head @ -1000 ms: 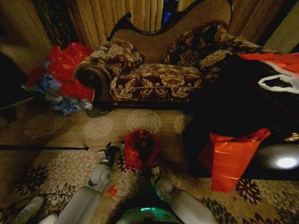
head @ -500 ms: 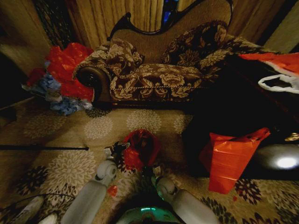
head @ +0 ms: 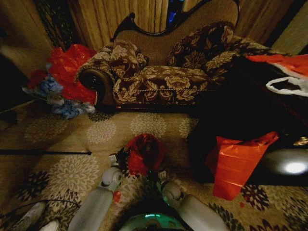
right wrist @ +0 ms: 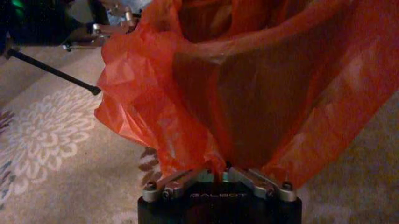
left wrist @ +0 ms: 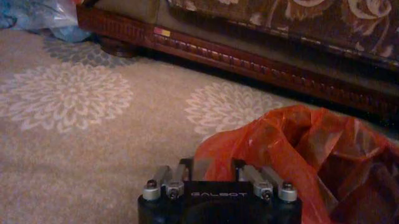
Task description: Place a garbage bag over the trash bin.
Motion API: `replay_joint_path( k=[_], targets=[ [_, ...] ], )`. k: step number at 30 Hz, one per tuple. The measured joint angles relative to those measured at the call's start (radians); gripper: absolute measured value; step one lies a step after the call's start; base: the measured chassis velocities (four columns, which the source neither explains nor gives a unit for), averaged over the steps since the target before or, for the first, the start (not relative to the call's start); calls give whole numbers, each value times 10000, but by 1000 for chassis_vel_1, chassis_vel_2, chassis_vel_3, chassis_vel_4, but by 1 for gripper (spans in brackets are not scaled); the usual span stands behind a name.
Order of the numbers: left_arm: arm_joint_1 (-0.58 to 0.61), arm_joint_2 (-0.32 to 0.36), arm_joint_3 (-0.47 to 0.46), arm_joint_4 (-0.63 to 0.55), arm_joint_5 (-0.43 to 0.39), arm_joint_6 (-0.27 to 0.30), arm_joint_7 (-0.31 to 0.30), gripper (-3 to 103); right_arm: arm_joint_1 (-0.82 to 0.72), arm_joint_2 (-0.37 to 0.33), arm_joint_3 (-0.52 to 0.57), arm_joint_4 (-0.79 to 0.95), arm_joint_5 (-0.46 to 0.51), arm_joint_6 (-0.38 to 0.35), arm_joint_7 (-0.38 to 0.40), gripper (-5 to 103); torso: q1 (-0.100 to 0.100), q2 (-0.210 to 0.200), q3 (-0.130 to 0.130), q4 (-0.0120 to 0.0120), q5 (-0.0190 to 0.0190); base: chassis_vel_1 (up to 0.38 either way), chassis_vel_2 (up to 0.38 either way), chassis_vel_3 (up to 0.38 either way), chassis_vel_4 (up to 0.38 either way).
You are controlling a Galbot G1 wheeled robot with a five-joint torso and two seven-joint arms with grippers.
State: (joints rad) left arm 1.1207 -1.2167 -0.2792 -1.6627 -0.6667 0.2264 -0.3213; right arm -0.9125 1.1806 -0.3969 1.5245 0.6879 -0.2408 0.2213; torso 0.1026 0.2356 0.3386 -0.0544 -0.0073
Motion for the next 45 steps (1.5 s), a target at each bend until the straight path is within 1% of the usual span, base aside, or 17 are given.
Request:
replay_joint_path(
  k=[3,5,6,8,9,11,12,19,24,31,37,39,40,41,43,44,45],
  targets=[
    [-32,-10,-42,148,-12,-43,-1,34,-29,-25,25,1,0,0,14,0,0,0,0,0,0,0,0,0,0],
    [-83,-35,-85,392,-12,-114,0,23,-47,-36,54,-16,-19,1,13,0,0,0,0,0,0,0,0,0,0],
    [-83,-35,-85,392,-12,-114,0,23,-47,-36,54,-16,-19,1,13,0,0,0,0,0,0,0,0,0,0],
    [-149,-82,-115,772,22,-239,41,12,-53,-8,112,-136,-32,2,10,0,0,0,0,0,0,0,0,0,0],
    [-149,-82,-115,772,22,-239,41,12,-53,-8,112,-136,-32,2,10,0,0,0,0,0,0,0,0,0,0],
    [-221,-159,-116,1172,89,-346,146,3,-53,100,233,-345,-36,3,10,0,0,0,0,1,0,0,0,0,0],
    [-272,-193,-101,1335,107,-382,181,1,-49,156,301,-471,-36,3,6,0,0,0,0,1,1,0,0,0,0],
    [-798,-457,64,2630,358,-712,522,0,-60,544,839,-1342,-132,46,-261,0,0,0,0,1,-1,0,0,0,0],
    [-1423,-738,202,4018,639,-1077,907,0,-145,966,1244,-2199,-575,327,-640,0,0,0,0,-1,-2,0,0,0,0],
    [-1769,-1011,261,5140,886,-1345,1281,0,-144,1262,1500,-2806,-809,655,-872,0,0,0,0,0,1,0,0,0,0],
    [-1646,-1059,251,4928,873,-1263,1262,0,-135,1224,1550,-2665,-854,742,-795,0,1,0,1,1,1,0,0,0,0],
    [-1383,-947,239,4324,765,-1074,1142,0,-231,1032,1497,-2200,-843,742,-584,3,0,0,0,-1,1,0,0,0,0],
    [-1222,-865,222,4028,727,-1033,1080,5,-298,907,1482,-1981,-848,748,-538,3,0,0,0,0,1,0,0,0,0],
    [-1222,-865,222,4028,727,-1033,1080,5,-298,907,1482,-1981,-848,748,-538,3,0,0,0,0,1,0,0,0,0],
    [-812,-685,142,3314,663,-970,935,16,-452,607,1466,-1505,-918,822,-444,14,0,0,0,0,0,0,0,0,0],
    [-525,-561,67,2828,590,-894,815,16,-581,398,1462,-1154,-940,848,-398,19,0,0,0,0,1,0,0,0,0],
    [-525,-561,67,2828,590,-894,815,16,-581,398,1462,-1154,-940,848,-398,19,0,0,0,0,1,0,0,0,0]
  ],
)
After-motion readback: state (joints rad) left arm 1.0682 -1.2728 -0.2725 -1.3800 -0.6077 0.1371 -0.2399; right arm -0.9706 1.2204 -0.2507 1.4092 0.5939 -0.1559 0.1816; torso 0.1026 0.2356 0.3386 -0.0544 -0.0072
